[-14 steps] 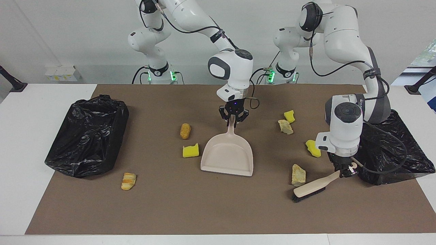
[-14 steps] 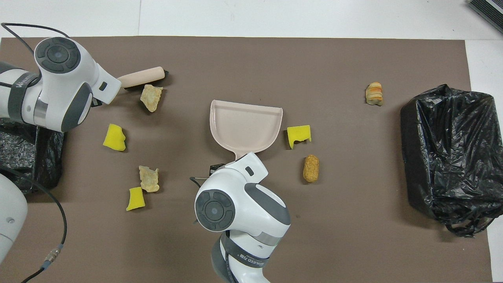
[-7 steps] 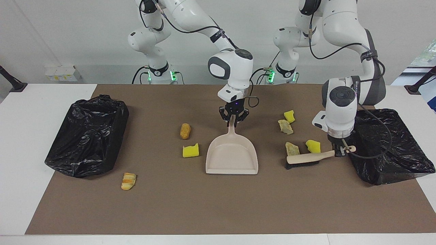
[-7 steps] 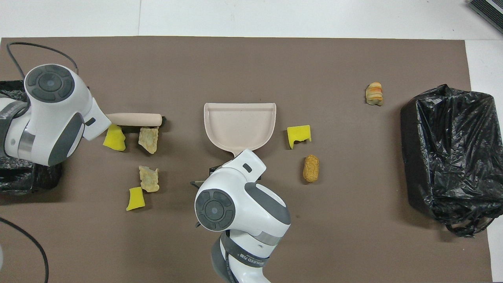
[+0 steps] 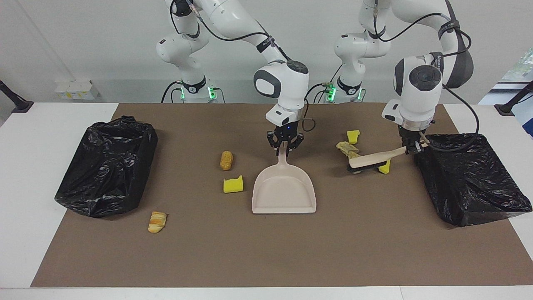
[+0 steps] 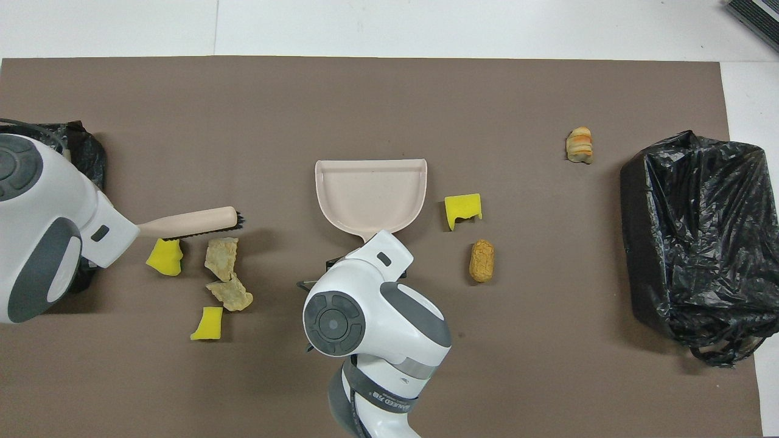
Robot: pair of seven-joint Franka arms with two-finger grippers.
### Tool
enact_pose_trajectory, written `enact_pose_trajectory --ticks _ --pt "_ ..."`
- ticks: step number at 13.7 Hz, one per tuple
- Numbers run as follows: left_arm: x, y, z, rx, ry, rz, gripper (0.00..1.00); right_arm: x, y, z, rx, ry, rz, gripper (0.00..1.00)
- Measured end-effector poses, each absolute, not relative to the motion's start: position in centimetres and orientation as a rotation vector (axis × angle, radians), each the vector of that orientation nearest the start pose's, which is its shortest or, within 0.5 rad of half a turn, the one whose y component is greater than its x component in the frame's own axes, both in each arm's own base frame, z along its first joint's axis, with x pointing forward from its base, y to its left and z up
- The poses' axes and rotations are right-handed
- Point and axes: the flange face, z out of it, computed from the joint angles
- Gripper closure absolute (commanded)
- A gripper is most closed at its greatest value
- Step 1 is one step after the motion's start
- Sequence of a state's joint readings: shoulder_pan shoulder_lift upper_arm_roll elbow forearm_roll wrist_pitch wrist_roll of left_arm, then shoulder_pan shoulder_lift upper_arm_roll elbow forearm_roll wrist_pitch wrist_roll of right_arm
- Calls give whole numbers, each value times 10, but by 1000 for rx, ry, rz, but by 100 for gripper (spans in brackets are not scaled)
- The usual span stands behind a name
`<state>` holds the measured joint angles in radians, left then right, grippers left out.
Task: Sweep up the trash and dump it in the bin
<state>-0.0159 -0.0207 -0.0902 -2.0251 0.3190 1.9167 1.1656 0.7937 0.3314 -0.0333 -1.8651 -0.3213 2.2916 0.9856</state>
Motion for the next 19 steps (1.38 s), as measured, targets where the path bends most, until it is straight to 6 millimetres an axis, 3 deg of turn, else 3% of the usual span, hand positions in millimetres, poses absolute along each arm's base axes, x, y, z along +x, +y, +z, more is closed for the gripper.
enact_pose_trajectory --ticks 2,3,5,6,8,12,14,16,19 --pt "534 -25 454 -2389 1649 317 100 463 435 347 -3220 28 -409 52" --pt "533 -19 452 -2436 1574 315 100 460 435 345 -3224 23 -402 51" --pt "532 4 448 -2506 1465 325 100 454 433 341 -3232 14 -390 52" --pt "529 18 444 -2543 1408 336 100 453 433 342 -3233 12 -389 58" --pt "516 37 432 -2647 1198 347 100 452 433 343 -3232 11 -390 59" --pt "479 35 417 -2768 790 350 100 452 433 346 -3227 12 -396 63" --pt "459 33 403 -2813 520 360 100 452 433 348 -3222 13 -401 97" --pt "445 29 387 -2824 288 370 100 452 434 349 -3218 12 -404 100" --pt "434 17 376 -2815 214 389 100 455 431 351 -3223 -31 -405 100"
